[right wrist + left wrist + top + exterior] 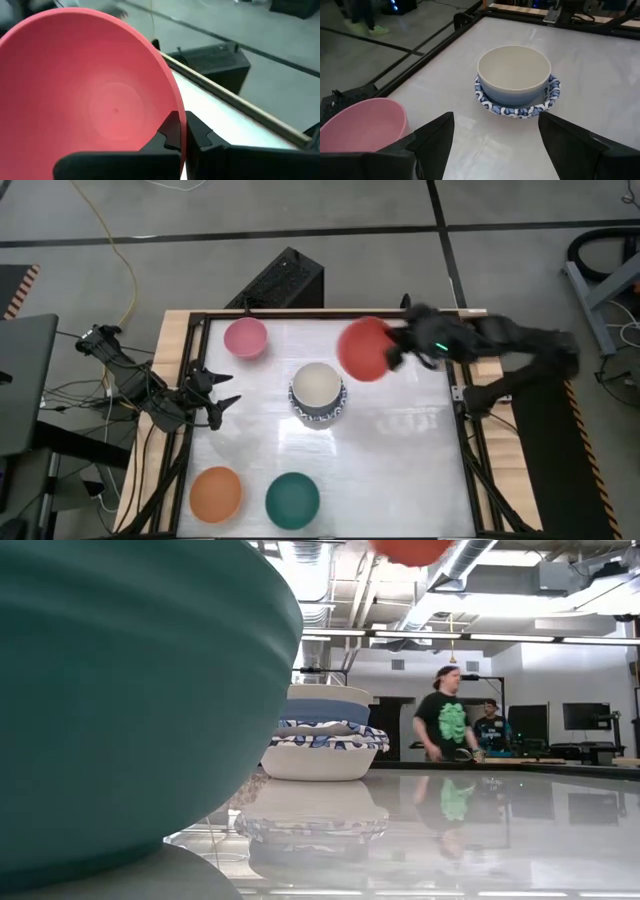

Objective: Nest bowls inside each other
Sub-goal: Stack the orange bowl on top of the white bowl

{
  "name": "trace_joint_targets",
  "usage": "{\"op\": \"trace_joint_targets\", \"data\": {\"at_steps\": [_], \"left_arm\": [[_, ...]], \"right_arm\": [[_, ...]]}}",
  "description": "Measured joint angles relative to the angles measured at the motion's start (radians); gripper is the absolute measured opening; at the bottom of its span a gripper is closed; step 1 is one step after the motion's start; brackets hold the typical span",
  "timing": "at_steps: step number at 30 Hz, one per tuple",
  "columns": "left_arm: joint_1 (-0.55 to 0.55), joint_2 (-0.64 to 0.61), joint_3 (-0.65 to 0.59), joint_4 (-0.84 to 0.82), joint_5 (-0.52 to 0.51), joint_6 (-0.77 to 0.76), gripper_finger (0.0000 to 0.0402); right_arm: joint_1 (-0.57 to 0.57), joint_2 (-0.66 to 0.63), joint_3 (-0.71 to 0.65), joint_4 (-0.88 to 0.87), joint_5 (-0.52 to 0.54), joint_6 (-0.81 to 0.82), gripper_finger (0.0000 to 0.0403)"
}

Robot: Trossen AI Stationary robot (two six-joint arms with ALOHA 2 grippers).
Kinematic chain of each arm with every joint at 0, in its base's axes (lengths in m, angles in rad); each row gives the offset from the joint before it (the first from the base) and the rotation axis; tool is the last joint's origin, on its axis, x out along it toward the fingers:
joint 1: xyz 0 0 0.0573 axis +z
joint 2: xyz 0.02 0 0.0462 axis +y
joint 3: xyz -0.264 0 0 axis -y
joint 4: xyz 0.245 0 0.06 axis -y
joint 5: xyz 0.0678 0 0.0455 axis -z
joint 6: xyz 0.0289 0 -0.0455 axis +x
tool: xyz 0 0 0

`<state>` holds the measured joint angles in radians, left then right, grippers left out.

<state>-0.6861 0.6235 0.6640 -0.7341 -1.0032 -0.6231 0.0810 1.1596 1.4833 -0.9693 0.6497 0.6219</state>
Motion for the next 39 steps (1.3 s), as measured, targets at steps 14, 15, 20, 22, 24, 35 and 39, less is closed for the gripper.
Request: {"op": "trace_joint_targets", "data": {"at_steps": [14,15,20,22,24,35,39], "left_arm": [[0.001,0.0,0.0,0.071,-0.03,0.061,0.0279],[0.001,0.0,0.0,0.072,-0.036,0.064,0.0279],[0.001,0.0,0.0,0.076,-0.057,0.089,0.0279],[0.001,0.0,0.0,0.075,-0.056,0.089,0.0279],[0.001,0.0,0.0,0.075,-0.056,0.089,0.0279],[0.001,0.0,0.0,0.074,-0.04,0.089,0.0279],[0.001,0.0,0.0,0.074,-0.04,0.089,0.0279]], "right_arm": [[0.076,-0.342,-0.609,0.354,-0.081,0.383,0.0009],[0.063,-0.328,-0.622,0.381,-0.124,0.393,0.0009],[-0.016,-0.219,-0.627,0.402,-0.3,0.452,0.0009],[-0.056,-0.164,-0.61,0.422,-0.365,0.443,0.0009],[-0.099,-0.113,-0.586,0.436,-0.442,0.419,0.0009],[-0.23,0.163,-0.303,0.424,-0.637,0.232,0.0009],[-0.238,0.279,-0.192,0.379,-0.654,0.154,0.0009]]}}
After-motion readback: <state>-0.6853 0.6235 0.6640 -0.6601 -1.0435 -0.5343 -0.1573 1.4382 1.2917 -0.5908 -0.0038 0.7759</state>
